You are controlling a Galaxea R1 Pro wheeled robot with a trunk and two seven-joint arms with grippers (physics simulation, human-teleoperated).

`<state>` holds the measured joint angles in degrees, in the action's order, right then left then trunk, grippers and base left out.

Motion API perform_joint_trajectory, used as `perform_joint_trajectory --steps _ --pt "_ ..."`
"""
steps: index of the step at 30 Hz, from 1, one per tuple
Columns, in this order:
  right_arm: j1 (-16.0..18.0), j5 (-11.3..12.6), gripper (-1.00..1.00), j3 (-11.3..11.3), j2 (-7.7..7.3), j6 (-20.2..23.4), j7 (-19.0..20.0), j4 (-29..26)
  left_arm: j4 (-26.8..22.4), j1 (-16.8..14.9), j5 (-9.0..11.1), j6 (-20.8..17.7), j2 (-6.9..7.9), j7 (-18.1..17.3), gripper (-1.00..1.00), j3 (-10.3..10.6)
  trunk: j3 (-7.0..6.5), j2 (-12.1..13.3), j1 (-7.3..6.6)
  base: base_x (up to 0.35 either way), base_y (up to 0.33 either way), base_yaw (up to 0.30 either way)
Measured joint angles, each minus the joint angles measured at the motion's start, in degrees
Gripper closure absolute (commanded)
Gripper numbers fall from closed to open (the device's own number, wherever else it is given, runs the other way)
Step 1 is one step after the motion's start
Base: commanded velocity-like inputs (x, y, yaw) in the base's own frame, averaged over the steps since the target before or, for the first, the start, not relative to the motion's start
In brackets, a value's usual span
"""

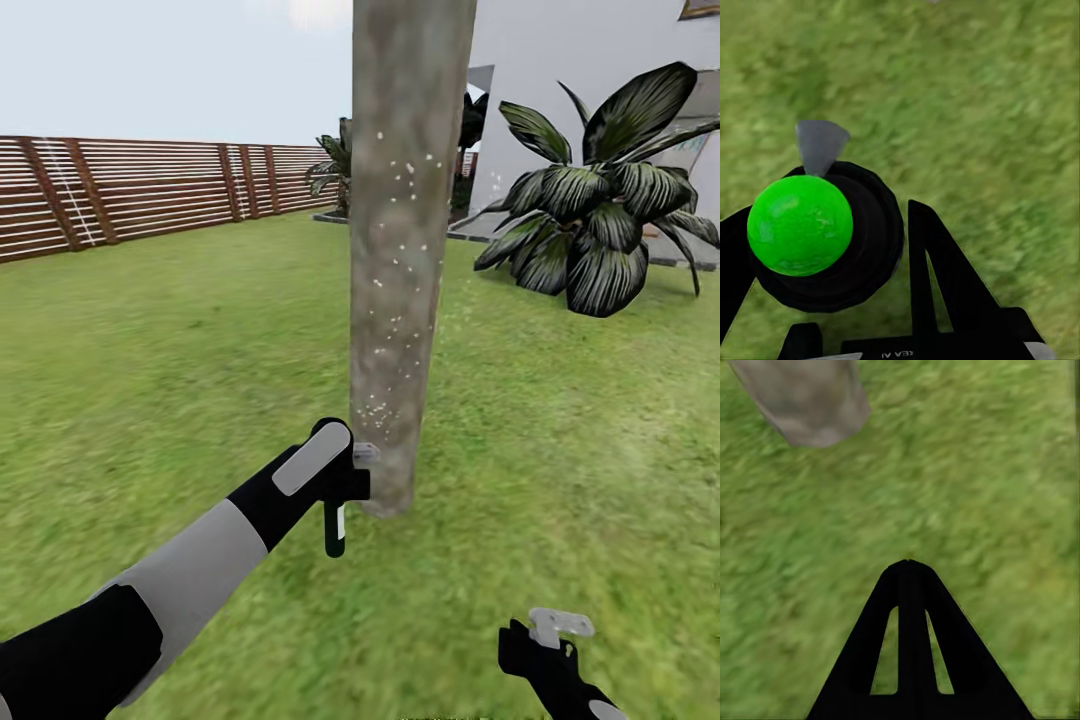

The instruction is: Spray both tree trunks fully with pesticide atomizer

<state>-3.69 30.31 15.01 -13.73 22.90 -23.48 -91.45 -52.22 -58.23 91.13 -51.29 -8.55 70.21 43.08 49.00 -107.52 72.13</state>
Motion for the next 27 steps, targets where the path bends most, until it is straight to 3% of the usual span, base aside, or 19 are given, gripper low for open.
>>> perform_joint_trajectory --steps 21,27 --pt "0.0 0.1 1.0 0.0 0.07 0.1 0.0 0.0 -0.3 0.0 0.0 0.0 0.0 0.0 1.0 0.0 0.0 0.0 0.0 0.0 0.334 -0.2" --pt "0.0 0.2 1.0 0.1 0.07 0.2 0.0 0.0 -0.4 0.0 0.0 0.0 0.01 0.0 1.0 0.0 0.0 0.0 0.0 0.003 0.334 -0.07"
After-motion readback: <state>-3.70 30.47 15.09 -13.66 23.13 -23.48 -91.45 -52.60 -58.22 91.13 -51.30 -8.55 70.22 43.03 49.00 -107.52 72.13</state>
